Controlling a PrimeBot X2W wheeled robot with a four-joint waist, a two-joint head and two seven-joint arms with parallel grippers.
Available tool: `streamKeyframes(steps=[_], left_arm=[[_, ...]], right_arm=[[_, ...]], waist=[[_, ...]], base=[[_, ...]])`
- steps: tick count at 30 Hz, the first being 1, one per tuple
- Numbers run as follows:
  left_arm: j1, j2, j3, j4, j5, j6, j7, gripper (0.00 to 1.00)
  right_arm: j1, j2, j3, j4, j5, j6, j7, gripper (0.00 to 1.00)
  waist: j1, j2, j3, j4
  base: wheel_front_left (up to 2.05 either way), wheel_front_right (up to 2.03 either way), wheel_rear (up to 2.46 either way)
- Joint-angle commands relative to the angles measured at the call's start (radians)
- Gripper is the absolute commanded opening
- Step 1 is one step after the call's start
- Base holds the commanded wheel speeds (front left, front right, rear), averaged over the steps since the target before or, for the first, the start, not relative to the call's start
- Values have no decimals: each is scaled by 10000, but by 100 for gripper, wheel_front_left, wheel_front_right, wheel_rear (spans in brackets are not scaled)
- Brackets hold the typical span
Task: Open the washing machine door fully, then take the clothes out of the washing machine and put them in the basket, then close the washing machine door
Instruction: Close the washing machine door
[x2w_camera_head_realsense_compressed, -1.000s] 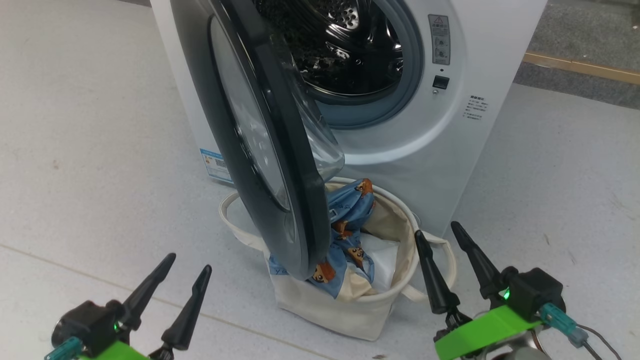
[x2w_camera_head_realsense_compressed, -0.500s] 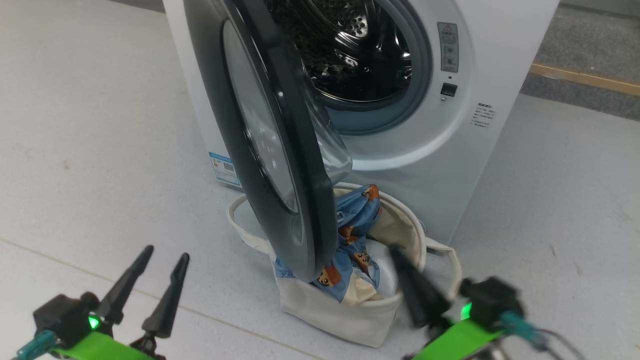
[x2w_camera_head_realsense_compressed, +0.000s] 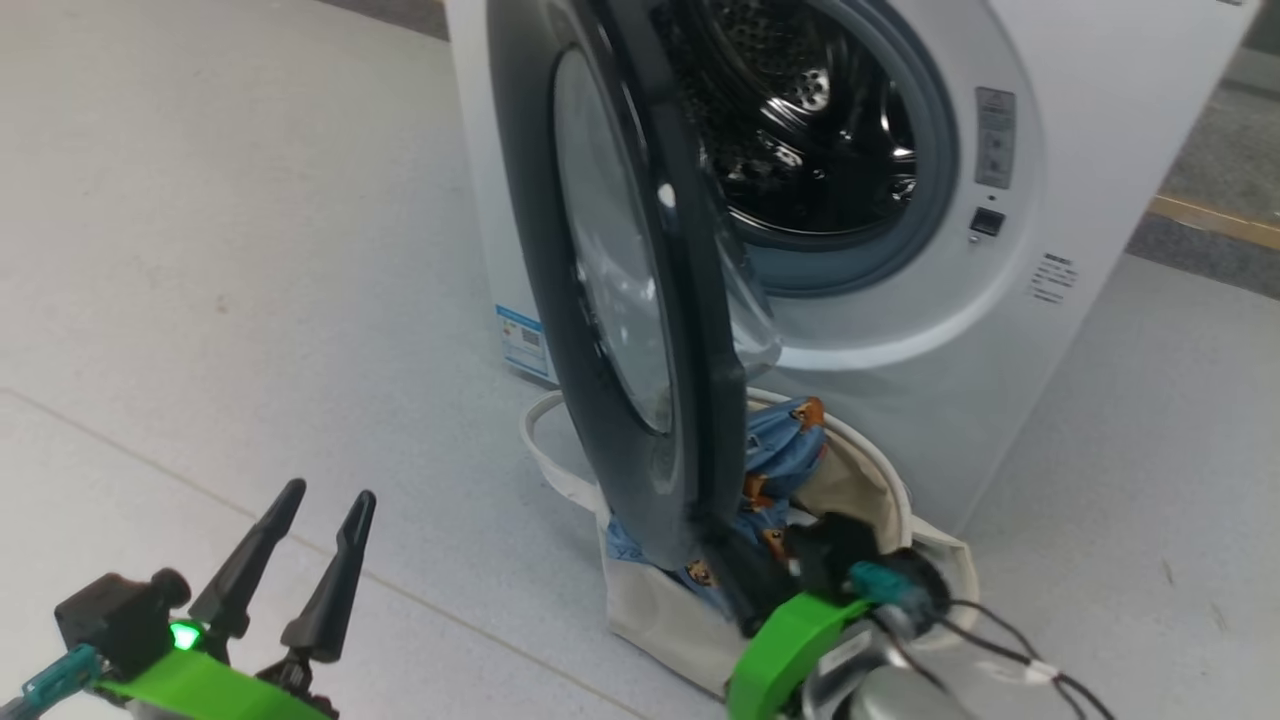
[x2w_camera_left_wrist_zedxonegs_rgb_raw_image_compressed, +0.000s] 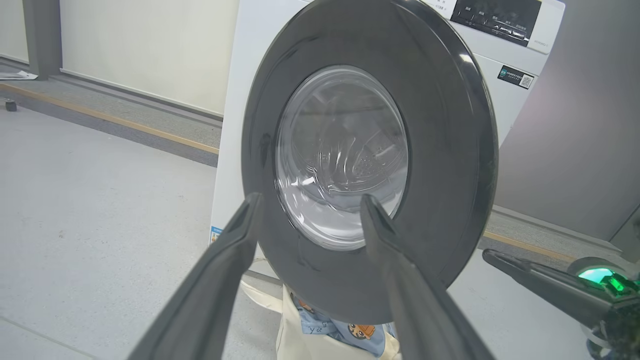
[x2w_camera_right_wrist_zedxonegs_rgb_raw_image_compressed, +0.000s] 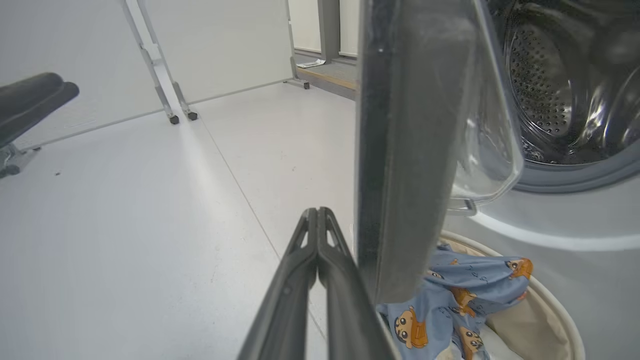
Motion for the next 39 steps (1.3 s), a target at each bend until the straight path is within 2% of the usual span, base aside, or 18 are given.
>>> streamKeyframes(steps=[1,6,12,17,21,25,29,39], left_arm=[[-729,297,388,-369,-65,-55,28,100],[-739,366,426,-436,-149,-38,79,100],[-815,395,446,-529,-202,-37,90,100],[-915,353,366,-554,-157,-34,74,100],[-910,344,375,-537,-170,-10,43,100],[-893,353,407,-497,-187,4,5,100],[-938,354,391,-455,-191,1,-20,100],[-938,425,389,-396,-277,1,-19,100]], right_arm=[[-462,172,-367,-75,-73,73,-267,0],[-579,176,-1372,373,-81,73,-838,0],[-832,177,-1550,761,182,73,-984,0],[-762,178,-914,626,204,73,-412,0],[-535,178,-301,-44,164,73,438,0],[-471,179,197,-948,474,73,623,0],[-730,179,390,-993,489,73,616,0],[-1279,179,-1094,648,437,73,-177,0]], waist=[[0,0,-33,254],[0,0,41,391],[0,0,307,439],[0,0,466,543],[0,0,530,604],[0,0,554,650],[0,0,527,706],[0,0,435,713]], base=[[0,0,0],[0,0,0],[0,0,0],[0,0,0],[0,0,0],[0,0,0],[0,0,0],[0,0,0]])
